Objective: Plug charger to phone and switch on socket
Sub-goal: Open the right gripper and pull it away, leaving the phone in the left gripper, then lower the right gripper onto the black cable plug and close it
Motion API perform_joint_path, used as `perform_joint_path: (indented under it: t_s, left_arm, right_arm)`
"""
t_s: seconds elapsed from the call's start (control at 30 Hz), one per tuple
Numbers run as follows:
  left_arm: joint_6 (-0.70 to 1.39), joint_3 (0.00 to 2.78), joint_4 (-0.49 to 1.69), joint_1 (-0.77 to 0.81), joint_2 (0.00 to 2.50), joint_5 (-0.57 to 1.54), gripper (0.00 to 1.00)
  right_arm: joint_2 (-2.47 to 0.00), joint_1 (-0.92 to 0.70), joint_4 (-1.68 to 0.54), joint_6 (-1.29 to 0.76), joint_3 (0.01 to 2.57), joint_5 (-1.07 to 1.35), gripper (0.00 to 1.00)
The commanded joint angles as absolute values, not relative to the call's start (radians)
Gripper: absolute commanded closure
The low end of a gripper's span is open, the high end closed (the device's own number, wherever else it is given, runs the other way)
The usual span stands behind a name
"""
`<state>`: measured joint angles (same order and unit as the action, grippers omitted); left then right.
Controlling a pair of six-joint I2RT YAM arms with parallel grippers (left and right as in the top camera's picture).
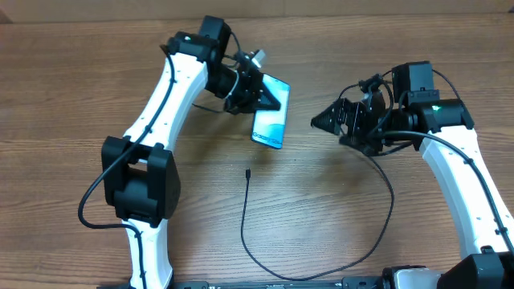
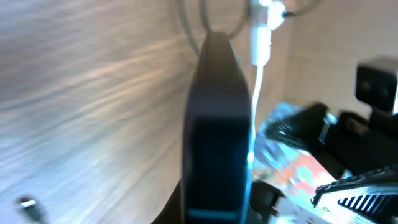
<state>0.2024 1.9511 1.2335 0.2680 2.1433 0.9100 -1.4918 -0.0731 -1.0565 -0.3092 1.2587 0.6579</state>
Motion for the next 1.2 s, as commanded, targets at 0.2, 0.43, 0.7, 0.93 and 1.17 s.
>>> perform_joint_path:
  t_s: [0.2, 0.43, 0.7, 0.93, 1.17]
  left_arm:
    - [0.18, 1.968, 1.234, 0.141, 2.12, 0.865, 0.96]
    - [0.186, 1.968, 1.272, 0.115, 2.12, 0.886, 0.96]
    - [0.139, 1.966, 1.307, 0.112, 2.12, 0.907, 0.96]
    - [0.13, 1.966, 1.335, 0.109, 2.12, 0.905, 0.95]
    - [0.135, 1.966, 1.313, 0.107, 2.12, 0.878, 0.96]
  right_arm:
    - [-1.485, -0.133, -1.114, -0.305, 1.27, 0.508, 0.1]
    - [-1.485, -0.23, -1.105, -0.407, 1.269, 0.466, 0.53]
    - [-1.502, -0.496, -1.061, -0.537, 1.269, 0.229, 0.96]
    - [-1.626, -0.651, -1.02, -0.554, 1.269, 0.157, 0.96]
    - [-1.81, -0.738, -0.949, -0.551, 1.269, 0.181, 0.78]
